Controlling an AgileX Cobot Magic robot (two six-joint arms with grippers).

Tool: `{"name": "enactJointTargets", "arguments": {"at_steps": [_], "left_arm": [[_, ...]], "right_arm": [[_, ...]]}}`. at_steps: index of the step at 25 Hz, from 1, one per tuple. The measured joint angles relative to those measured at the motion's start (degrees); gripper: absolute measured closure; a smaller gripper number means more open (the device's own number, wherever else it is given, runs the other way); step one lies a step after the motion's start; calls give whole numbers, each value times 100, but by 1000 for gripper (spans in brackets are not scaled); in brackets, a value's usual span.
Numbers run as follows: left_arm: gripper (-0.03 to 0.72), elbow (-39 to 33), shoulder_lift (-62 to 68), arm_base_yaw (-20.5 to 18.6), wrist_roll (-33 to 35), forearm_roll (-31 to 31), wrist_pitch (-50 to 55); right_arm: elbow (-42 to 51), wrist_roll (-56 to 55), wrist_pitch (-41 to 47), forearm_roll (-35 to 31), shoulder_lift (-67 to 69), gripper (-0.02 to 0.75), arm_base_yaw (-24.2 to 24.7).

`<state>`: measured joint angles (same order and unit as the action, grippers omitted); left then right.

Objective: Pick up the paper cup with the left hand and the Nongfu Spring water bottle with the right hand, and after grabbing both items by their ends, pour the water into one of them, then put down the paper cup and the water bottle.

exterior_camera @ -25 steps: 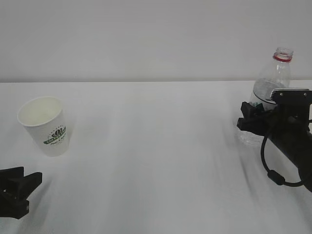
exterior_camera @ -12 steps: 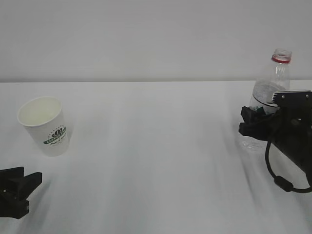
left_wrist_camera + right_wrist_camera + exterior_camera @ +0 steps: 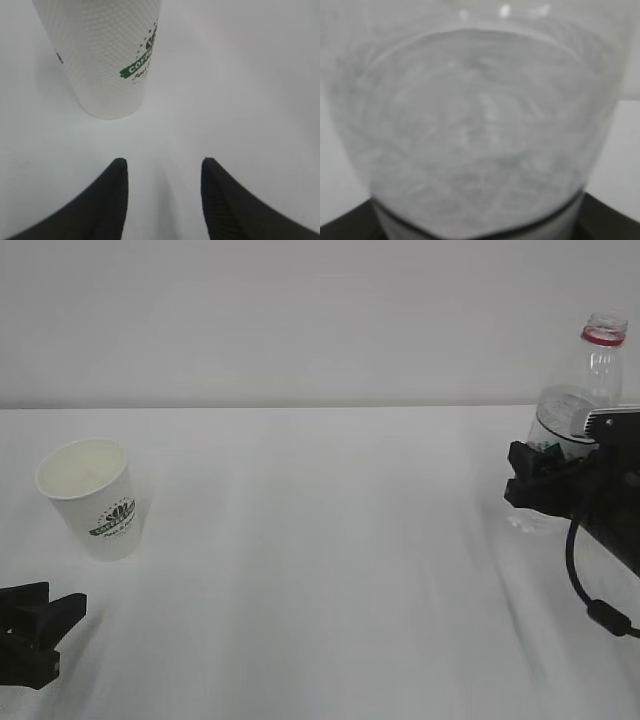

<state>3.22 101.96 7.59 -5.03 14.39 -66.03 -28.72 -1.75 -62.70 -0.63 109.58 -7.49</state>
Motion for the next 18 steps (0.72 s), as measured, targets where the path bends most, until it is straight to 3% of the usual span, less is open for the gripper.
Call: {"name": "enactJointTargets", "arguments": {"at_steps": [18], "left_arm": [[335,0,0,0,0,70,0]], "right_arm": [[973,-31,333,11,-1510,295,0]]}}
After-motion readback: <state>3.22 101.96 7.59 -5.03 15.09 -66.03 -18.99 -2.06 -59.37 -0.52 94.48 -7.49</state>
